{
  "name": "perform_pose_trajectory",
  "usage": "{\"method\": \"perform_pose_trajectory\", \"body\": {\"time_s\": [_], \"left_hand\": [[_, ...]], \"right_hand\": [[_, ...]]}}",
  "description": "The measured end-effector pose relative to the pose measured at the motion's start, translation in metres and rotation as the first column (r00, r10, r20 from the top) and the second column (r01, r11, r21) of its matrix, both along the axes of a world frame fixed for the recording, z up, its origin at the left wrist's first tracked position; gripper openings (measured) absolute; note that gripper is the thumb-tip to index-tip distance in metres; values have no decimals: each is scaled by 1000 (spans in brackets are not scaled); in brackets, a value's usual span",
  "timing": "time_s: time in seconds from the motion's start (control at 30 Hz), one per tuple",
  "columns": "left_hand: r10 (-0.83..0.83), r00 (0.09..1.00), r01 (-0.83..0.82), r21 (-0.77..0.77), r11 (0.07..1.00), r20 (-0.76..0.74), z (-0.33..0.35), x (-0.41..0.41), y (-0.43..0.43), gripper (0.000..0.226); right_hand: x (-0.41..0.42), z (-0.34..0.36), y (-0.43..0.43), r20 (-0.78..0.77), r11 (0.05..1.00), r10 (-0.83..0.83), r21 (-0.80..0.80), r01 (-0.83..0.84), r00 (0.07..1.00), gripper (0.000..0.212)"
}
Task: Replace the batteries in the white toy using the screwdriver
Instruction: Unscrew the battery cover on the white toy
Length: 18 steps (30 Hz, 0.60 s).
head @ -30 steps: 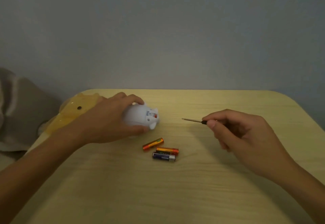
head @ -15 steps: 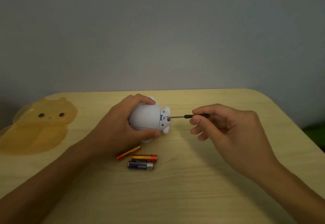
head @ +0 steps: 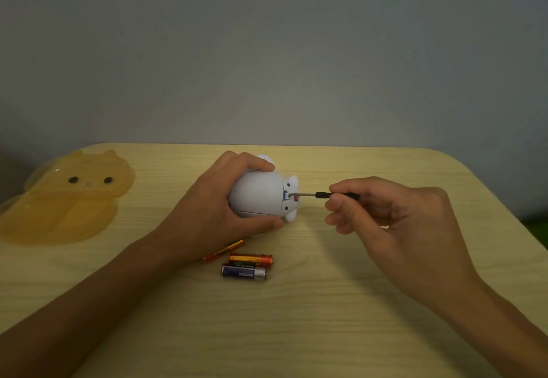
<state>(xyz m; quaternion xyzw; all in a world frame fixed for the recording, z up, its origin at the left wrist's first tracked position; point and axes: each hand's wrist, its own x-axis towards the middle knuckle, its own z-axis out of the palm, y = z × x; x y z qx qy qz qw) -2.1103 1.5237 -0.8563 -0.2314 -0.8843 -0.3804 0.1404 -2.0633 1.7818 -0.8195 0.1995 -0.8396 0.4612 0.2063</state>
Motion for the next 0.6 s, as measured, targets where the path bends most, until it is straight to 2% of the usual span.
{"method": "perform_pose_trajectory", "body": {"time_s": [0.13, 0.23, 0.27, 0.33, 0.43, 0.53, 0.6], "left_hand": [[-1, 1000, 1, -2, 1000, -10, -1, 0, 0, 71], [0, 999, -1, -12, 1000, -34, -1, 0, 1, 70], [3, 999, -4, -18, 1000, -38, -1, -1, 2, 70], [6, 999, -7, -32, 999, -48, -1, -1, 2, 70], [5, 998, -8, -53, 999, -60, -1, -1, 3, 71], [14, 998, -18, -62, 998, -61, 0, 0, 2, 72], [19, 998, -23, -66, 998, -61, 0, 1, 2, 71]], "right_hand": [[0, -3, 1, -21, 1000, -13, 28, 14, 1000, 12], [1, -2, -4, -178, 989, -7, 141, 32, 984, 11], [2, -1, -6, -233, 979, -1, 197, 48, 973, 15], [-1, 1, -8, -320, 932, -21, 338, 135, 947, 38], [-6, 2, -10, -413, 810, -91, 499, 309, 906, 60], [-5, -2, -8, -416, 774, -37, 563, 289, 908, 50], [-4, -4, -3, -370, 797, 29, 569, 203, 928, 29]]}}
